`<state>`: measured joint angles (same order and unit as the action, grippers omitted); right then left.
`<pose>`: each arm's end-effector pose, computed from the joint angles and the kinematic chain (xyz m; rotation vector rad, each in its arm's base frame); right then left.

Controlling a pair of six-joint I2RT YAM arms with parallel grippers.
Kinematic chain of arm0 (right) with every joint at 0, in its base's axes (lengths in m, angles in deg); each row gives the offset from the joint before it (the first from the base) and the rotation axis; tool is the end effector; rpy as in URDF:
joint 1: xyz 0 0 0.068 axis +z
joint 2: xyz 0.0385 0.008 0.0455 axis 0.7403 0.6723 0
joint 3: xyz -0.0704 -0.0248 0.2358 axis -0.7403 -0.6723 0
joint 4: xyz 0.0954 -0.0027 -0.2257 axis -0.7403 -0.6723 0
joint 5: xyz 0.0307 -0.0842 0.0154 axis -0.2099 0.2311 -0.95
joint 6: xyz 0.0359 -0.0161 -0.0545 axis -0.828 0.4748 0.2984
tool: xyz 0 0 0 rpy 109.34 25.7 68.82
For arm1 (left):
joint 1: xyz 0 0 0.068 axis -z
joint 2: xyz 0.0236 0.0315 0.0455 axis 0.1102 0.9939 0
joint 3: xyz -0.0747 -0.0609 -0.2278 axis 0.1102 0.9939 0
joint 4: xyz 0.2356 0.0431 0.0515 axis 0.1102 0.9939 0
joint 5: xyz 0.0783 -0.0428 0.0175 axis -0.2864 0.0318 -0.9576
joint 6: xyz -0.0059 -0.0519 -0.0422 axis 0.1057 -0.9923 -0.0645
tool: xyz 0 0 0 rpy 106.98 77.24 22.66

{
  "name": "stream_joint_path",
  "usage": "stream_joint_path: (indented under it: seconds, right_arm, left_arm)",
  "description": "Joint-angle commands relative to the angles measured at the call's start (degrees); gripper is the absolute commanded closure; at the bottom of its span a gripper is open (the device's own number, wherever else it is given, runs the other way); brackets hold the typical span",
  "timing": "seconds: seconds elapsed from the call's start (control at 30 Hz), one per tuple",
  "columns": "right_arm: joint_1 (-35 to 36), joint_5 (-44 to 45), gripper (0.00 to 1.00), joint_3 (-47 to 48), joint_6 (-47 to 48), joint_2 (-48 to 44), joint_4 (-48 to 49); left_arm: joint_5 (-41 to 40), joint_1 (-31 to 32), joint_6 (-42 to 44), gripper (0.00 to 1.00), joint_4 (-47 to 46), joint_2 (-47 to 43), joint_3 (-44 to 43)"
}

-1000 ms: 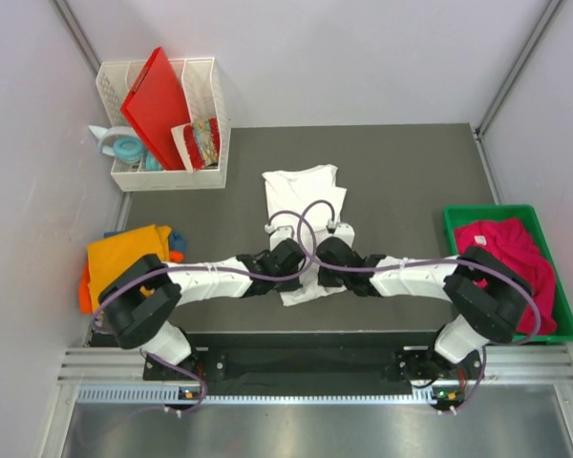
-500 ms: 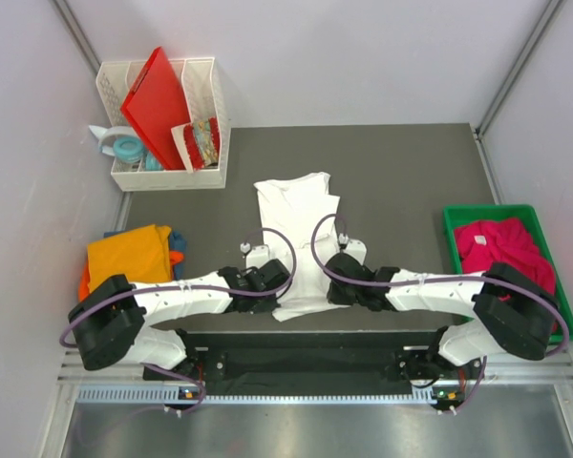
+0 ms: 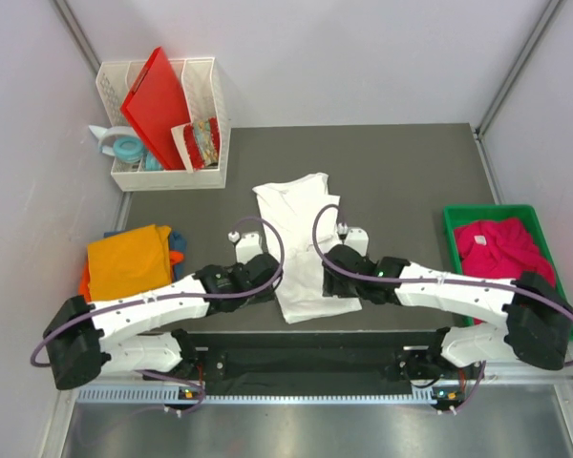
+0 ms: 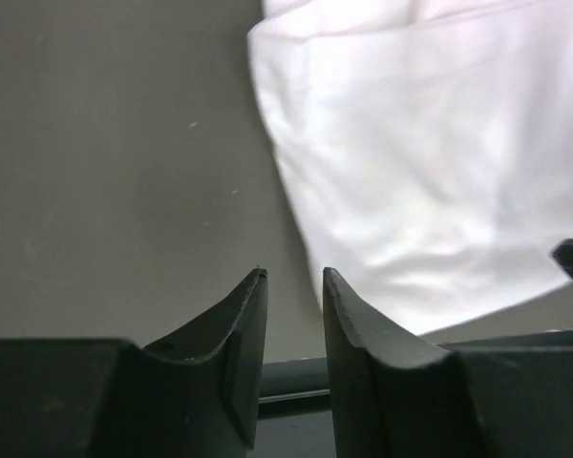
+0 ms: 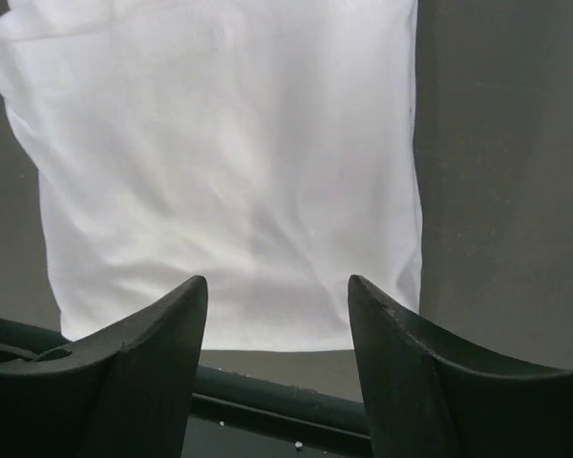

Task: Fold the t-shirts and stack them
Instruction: Fold the folded rectangular tshirt in 1/3 of the way, then grab one side of the 2/3 rectangular tshirt with both arms

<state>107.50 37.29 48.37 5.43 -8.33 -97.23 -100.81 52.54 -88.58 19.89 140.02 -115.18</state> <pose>0.1403 0.2037 0.1677 -0.0442 2.5335 0.3337 0.1292 -0.1720 0.1737 -0.1601 2.5233 -0.2829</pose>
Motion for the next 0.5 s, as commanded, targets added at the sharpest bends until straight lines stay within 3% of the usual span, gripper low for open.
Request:
stream_joint_path:
  seconds: [0.0,0.47]
  right_arm:
    - [-0.5,3.9,0.39,1.9,2.7,-4.2,-7.8]
    - [-0.4,1.5,0.37,-10.0,-1.7,-10.0,-7.6]
  left_arm:
    - [-1.7,1.7,-2.1,0.65,0.2,-1.9,-1.7]
    - [-6.0,14.8,-14.3,0.64,-1.5,4.0,-1.1]
